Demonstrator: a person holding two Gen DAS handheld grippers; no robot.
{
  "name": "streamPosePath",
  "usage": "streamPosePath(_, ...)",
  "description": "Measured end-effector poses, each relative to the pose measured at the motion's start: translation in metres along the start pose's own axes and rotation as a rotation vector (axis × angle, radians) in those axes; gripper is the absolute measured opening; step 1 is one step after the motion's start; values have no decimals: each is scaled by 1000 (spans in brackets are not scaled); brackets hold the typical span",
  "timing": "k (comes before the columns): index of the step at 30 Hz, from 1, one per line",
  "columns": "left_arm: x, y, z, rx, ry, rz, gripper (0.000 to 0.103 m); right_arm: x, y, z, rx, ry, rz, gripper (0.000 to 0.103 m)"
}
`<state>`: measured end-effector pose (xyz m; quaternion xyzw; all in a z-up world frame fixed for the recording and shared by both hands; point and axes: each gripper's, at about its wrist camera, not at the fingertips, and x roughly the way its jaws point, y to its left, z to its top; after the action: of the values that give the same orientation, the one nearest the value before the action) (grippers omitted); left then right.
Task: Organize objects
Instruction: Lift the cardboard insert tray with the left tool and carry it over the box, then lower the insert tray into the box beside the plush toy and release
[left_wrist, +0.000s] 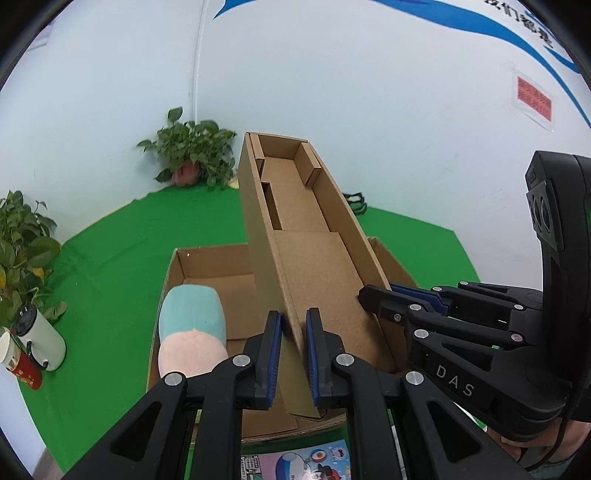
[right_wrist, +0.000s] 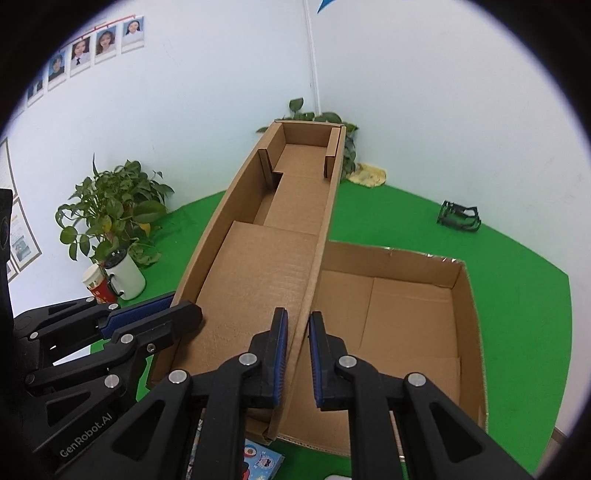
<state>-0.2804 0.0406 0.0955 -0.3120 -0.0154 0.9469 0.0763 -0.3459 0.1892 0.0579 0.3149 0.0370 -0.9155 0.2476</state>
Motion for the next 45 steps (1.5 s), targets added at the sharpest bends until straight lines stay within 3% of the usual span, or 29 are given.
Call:
streamPosePath(14, 108, 34, -61, -53, 271, 42, 10, 100, -15, -45, 94, 223, 84, 10)
streamPosePath(19, 127, 51, -78, -80, 326, 53, 9, 123, -16, -62, 128, 299, 115, 11)
streamPosePath(26, 140, 70, -85, -108, 352, 88, 10, 134, -11, -61, 136, 331, 174, 14)
streamPosePath(30, 131, 75, -87, -124, 347, 89, 17, 134, -6, -63, 126, 338, 196, 17)
streamPosePath(35, 97, 74, -87, -120, 272, 71, 42, 123, -8, -62, 116, 320, 172, 19)
streamPosePath(38, 66, 69, -87, -76, 186, 98, 62, 104, -19, -61, 133, 297, 84, 38)
streamPosePath(40, 45, 64, -86, -55, 119, 112, 79, 83, -26, -61, 124, 244, 17, 79)
streamPosePath(42, 28, 59, -86, -45, 58, 138, 93, 55, -33, -62, 111, 165, -47, 91)
streamPosePath(44, 9, 54, -86, -36, -10, 150, 98, 30, -36, -65, 86, 121, -103, 103)
streamPosePath(45, 1, 51, -86, -29, -36, 151, 99, 20, -37, -67, 83, 104, -118, 102)
